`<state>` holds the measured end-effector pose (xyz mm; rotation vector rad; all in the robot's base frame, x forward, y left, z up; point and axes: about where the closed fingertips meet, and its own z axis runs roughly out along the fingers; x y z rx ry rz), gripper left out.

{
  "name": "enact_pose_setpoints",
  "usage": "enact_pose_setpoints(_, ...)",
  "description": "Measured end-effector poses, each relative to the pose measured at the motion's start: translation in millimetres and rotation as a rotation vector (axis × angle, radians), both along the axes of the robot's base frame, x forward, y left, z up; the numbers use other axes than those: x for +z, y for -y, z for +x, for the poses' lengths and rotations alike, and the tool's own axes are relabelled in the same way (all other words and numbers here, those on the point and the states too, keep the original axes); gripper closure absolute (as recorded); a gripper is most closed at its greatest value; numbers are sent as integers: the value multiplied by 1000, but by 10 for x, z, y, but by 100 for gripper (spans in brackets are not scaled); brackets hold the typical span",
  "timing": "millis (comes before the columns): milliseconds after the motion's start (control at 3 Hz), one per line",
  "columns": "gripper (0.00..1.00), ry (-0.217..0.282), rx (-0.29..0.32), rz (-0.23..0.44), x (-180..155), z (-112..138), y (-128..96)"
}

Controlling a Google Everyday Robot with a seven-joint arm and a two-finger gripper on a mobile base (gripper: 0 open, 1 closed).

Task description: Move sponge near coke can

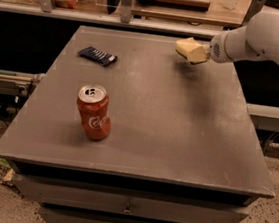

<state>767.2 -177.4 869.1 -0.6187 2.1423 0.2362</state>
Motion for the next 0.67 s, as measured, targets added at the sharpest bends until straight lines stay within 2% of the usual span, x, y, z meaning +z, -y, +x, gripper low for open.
enact_pose_setpoints(333, 100, -19, 197, -12, 197, -603, -148)
enact_pose_setpoints(667, 100, -48, 337, -34, 189, -1062, -307)
